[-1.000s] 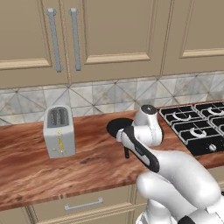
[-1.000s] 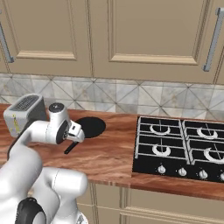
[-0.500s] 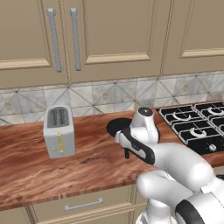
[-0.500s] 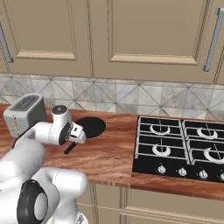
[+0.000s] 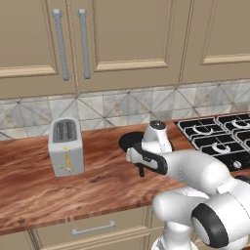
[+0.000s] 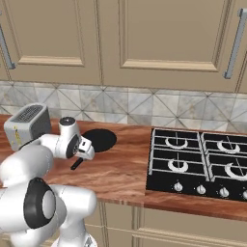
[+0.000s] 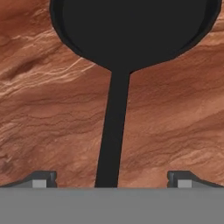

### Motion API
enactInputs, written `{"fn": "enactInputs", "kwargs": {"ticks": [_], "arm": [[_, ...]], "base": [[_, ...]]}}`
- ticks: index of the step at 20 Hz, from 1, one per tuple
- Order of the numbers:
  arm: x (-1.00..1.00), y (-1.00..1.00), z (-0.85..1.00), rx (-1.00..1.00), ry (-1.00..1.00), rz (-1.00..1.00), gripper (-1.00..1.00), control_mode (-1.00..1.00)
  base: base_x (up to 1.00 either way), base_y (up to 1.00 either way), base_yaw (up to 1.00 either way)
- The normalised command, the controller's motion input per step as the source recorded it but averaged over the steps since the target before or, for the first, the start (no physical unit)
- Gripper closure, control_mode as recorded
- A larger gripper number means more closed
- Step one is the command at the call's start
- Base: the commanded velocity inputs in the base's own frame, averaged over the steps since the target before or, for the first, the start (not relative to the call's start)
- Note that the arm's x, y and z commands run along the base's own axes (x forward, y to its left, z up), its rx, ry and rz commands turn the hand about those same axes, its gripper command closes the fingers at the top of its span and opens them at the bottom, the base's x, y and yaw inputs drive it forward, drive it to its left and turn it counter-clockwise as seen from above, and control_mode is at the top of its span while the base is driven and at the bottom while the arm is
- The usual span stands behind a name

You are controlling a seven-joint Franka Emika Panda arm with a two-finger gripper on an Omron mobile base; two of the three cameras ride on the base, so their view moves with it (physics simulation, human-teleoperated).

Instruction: Place both pans onto different burners. Then place the lemon and the fish on different pans.

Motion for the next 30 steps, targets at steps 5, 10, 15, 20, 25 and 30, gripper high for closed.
{"fn": "enactInputs", "kwargs": {"ticks": [5, 10, 15, 20, 25, 30], "arm": [[0.08, 0.00, -0.17, 0.00, 0.06, 0.00, -1.00, -1.00], [0.11, 0.00, -0.19, 0.00, 0.07, 0.00, -1.00, -1.00], [0.14, 0.00, -0.16, 0.00, 0.06, 0.00, -1.00, -1.00], [0.15, 0.00, -0.18, 0.00, 0.06, 0.00, -1.00, -1.00], [0.15, 0.01, -0.20, 0.00, 0.06, 0.00, -1.00, -1.00], [0.12, 0.04, -0.20, 0.00, 0.06, 0.00, 1.00, -1.00]], "base": [[0.00, 0.00, 0.00], [0.00, 0.00, 0.00], [0.00, 0.00, 0.00], [0.00, 0.00, 0.00], [0.00, 0.00, 0.00], [0.00, 0.00, 0.00]]}}
